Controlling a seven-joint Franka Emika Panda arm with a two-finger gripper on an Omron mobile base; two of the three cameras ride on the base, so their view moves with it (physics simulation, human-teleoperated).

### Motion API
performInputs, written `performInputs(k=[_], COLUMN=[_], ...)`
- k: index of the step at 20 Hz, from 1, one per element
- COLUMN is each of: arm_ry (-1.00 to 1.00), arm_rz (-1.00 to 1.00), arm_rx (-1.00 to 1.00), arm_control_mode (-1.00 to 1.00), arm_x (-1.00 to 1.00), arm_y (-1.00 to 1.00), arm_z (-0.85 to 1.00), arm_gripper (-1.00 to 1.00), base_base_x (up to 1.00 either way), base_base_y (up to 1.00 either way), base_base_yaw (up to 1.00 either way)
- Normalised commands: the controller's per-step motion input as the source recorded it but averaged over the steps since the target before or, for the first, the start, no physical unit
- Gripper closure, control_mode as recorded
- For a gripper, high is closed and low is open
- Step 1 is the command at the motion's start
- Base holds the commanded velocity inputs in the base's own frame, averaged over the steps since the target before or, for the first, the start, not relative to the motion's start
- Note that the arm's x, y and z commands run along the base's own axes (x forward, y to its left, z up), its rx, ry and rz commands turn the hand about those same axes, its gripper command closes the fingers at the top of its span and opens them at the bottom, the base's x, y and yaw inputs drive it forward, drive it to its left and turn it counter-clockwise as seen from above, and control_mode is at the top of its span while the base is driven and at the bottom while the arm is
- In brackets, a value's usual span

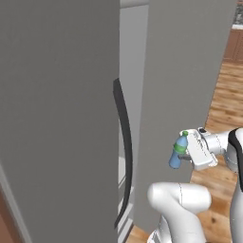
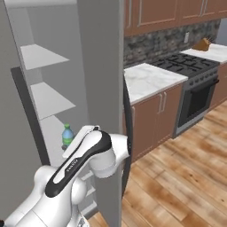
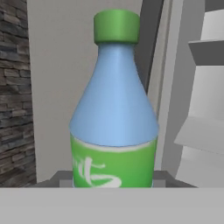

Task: Take the bottled waters from the counter and place them in the freezer to freeze. Close the freezer door after placing the bottles.

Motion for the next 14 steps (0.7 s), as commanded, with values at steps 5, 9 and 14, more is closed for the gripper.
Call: performInputs(k=[5, 9, 14], arm_ry=[0.0, 0.0, 0.0], arm_rz=[0.0, 0.0, 0.0], arm_rx=[0.0, 0.0, 0.0], arm_control_mode=[1.0, 1.0, 1.0], arm_x=[0.0, 0.0, 0.0], arm_y=[0.0, 0.0, 0.0], arm_z=[0.0, 0.0, 0.0], arm_gripper=[1.0, 1.0, 1.0], base_base_x=[0.45, 0.31, 0.26], base_base_y=[0.0, 0.03, 0.06], base_base_yaw=[0.0, 0.0, 0.0])
